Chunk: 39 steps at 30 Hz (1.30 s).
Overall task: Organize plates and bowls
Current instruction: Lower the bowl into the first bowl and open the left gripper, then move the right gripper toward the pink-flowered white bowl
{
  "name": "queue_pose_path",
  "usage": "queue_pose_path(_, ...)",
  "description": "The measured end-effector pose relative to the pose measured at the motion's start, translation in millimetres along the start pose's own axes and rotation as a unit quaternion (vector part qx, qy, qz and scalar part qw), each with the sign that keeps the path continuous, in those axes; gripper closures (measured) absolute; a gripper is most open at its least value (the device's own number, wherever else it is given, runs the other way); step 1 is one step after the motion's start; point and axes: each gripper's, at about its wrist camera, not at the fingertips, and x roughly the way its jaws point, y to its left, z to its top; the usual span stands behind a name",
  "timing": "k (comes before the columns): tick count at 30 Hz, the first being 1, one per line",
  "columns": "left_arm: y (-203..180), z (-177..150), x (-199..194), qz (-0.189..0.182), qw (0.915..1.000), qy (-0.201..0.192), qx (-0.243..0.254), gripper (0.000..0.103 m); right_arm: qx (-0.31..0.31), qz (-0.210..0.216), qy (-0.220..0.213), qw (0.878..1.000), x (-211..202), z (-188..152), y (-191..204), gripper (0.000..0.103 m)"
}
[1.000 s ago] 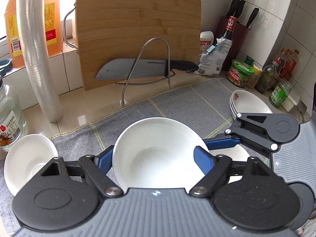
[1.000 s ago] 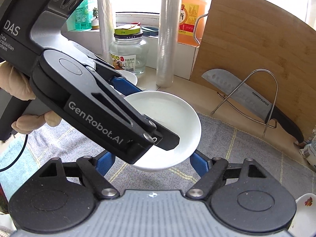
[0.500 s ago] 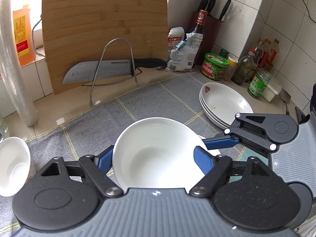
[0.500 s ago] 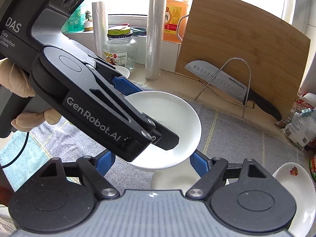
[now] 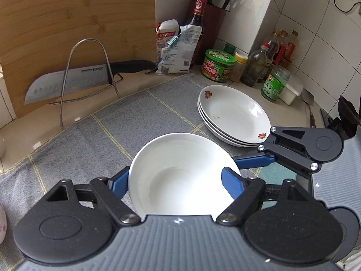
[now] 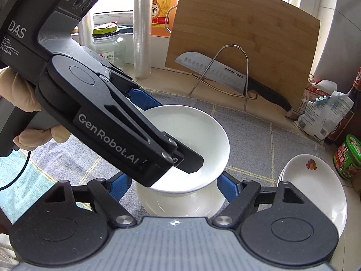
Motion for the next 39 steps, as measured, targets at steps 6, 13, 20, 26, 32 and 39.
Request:
queue_pose_path(6,-2,-3,15,-0.008,0.9999,0.015,0.000,0.020,0.017,0.004,0.018,1.000,8,-8,-8,0.017)
queue_pose_path(13,-8,-3,23,-0.007,0.9996,0.024,0.015,0.019,0.033,0.009,0.031,0.999,12,-14,-13,0.017)
queue_pose_path(20,-8,-4,29,-0.006,0.9993,0.031,0.020,0.019,0.039,0.014,0.037,0.998,14,-15,-15,0.017)
queue_pose_path(26,-8,-4,30,-0.006,0.9992,0.030,0.026,0.017,0.042,0.016,0.038,0.998,16,-15,-15,0.017)
queue_pose_path(32,-7,-4,28,-0.009,0.9995,0.021,0.023,0.013,0.041,0.011,0.038,0.998,19,-17,-14,0.010)
queue_pose_path(39,12,-7,-3,0.030,0.9992,-0.027,-0.002,0.011,0.059,0.012,0.010,0.998,8,-16,-19,0.000)
